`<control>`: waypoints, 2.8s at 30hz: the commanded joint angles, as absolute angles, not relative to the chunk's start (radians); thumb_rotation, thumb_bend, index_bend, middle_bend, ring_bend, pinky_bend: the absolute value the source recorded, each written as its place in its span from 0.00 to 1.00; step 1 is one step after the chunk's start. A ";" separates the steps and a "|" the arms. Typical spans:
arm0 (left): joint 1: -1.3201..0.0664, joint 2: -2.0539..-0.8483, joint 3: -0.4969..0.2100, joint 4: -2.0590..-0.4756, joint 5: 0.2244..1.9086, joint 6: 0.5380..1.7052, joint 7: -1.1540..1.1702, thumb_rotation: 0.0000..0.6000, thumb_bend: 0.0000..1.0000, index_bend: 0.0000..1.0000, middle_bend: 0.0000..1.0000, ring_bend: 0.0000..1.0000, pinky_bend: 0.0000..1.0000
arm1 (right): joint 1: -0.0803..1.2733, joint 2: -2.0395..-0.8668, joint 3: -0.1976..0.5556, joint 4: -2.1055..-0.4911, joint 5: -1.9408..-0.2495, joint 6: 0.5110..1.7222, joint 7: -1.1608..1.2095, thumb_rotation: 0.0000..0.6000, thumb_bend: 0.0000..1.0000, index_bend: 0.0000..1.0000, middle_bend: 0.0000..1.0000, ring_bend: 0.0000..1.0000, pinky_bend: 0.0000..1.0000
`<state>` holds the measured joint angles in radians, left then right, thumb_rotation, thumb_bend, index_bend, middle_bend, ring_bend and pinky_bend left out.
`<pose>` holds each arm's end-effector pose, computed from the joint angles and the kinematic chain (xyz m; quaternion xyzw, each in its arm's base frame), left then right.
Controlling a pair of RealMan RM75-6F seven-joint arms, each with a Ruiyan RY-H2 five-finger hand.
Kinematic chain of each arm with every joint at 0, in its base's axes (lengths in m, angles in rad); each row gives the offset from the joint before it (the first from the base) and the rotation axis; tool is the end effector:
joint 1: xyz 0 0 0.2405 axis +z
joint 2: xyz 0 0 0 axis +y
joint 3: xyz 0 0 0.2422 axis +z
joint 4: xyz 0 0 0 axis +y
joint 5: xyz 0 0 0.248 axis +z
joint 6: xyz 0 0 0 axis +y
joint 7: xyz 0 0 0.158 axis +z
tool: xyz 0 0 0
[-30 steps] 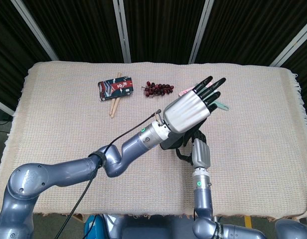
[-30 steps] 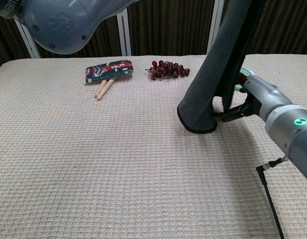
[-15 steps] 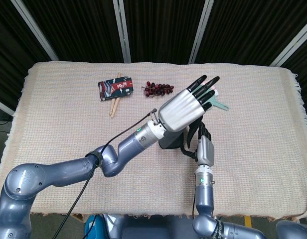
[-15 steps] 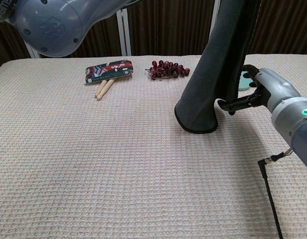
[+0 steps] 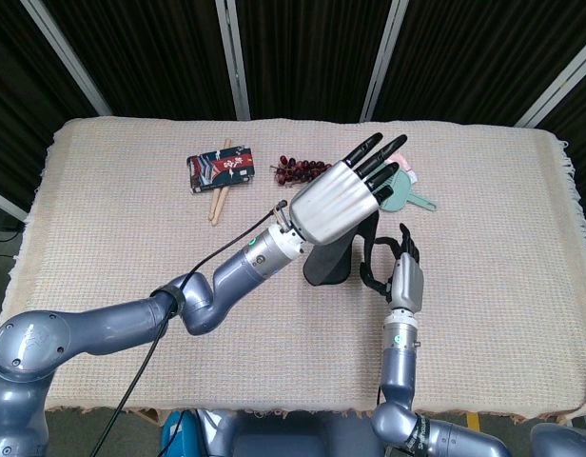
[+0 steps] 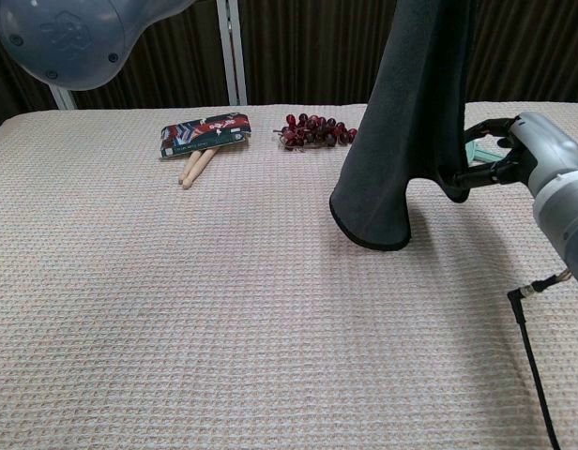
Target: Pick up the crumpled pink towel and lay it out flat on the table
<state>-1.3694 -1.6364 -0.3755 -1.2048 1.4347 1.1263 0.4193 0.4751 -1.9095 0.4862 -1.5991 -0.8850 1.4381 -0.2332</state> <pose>0.1607 0.3986 0.0003 -0.7124 0.0599 -0.5938 0.3691 -0.1186 -0.3242 -0.0435 0.3275 -0.6244 0.5269 0.4746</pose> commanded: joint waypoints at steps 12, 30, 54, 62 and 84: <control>-1.349 -1.615 -0.369 -1.218 1.426 1.124 0.436 1.00 0.43 0.68 0.31 0.04 0.17 | 0.427 -1.883 0.443 -1.614 -0.968 1.458 -0.141 1.00 0.51 0.51 0.14 0.04 0.00; -1.334 -1.615 -0.366 -1.219 1.419 1.125 0.438 1.00 0.43 0.68 0.31 0.04 0.17 | 0.404 -1.854 0.408 -1.619 -0.983 1.402 -0.105 1.00 0.70 0.61 0.16 0.05 0.00; -1.166 -1.561 -0.330 -1.301 1.356 1.198 0.329 1.00 0.43 0.68 0.31 0.04 0.17 | 0.456 -1.707 0.522 -1.714 -1.063 1.398 -0.160 1.00 0.70 0.61 0.16 0.05 0.00; -1.099 -1.567 -0.359 -1.340 1.274 1.224 0.275 1.00 0.43 0.68 0.31 0.04 0.17 | 0.546 -1.677 0.599 -1.704 -1.051 1.383 -0.241 1.00 0.70 0.61 0.16 0.05 0.00; -1.016 -1.677 -0.353 -1.258 1.229 1.261 0.181 1.00 0.43 0.68 0.32 0.04 0.17 | 0.605 -1.657 0.555 -1.630 -1.015 1.393 -0.241 1.00 0.70 0.61 0.16 0.05 0.00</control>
<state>-1.0251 -1.6751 -0.3599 -1.2529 1.2240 1.2540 0.1886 0.6302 -1.6659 0.5900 -1.6188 -0.9970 1.3842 -0.2608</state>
